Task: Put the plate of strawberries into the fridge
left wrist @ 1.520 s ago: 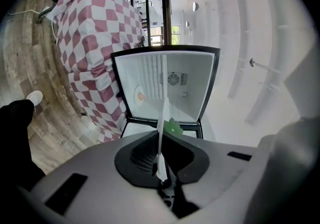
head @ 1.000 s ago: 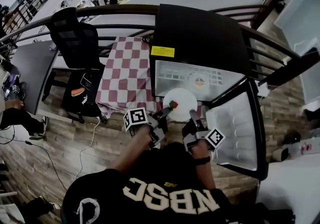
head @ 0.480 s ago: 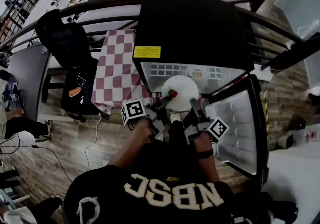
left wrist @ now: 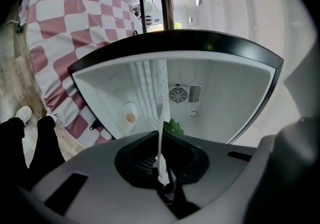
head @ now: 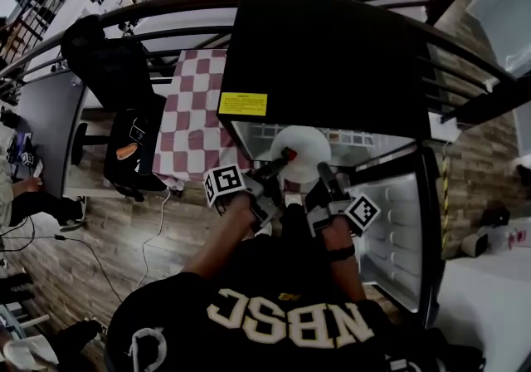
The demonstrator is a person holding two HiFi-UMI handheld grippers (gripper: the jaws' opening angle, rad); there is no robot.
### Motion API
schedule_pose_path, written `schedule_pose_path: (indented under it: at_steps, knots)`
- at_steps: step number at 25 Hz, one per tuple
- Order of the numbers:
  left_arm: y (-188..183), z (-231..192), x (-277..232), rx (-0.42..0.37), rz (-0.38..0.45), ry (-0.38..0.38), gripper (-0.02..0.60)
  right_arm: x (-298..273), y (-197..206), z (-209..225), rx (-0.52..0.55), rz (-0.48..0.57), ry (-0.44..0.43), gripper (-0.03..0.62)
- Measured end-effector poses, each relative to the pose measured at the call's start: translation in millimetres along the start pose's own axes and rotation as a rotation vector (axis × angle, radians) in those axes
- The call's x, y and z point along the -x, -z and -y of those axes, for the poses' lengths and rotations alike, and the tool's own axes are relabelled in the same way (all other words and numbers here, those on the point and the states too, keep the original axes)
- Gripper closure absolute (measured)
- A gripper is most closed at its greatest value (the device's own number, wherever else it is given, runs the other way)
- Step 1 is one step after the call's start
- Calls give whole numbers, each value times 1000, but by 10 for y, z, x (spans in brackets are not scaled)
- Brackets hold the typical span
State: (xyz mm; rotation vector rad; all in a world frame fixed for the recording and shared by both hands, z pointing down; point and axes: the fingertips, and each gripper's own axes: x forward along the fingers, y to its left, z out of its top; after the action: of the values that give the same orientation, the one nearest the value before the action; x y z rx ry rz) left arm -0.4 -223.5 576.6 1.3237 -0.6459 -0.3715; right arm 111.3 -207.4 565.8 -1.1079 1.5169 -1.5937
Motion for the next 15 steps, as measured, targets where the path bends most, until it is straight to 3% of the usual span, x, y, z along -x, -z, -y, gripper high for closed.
schedule_pose_path:
  at_steps: [15]
  knots:
    - [-273, 9, -228, -1, 50, -15, 555, -371, -170, 49, -18, -20, 7, 557]
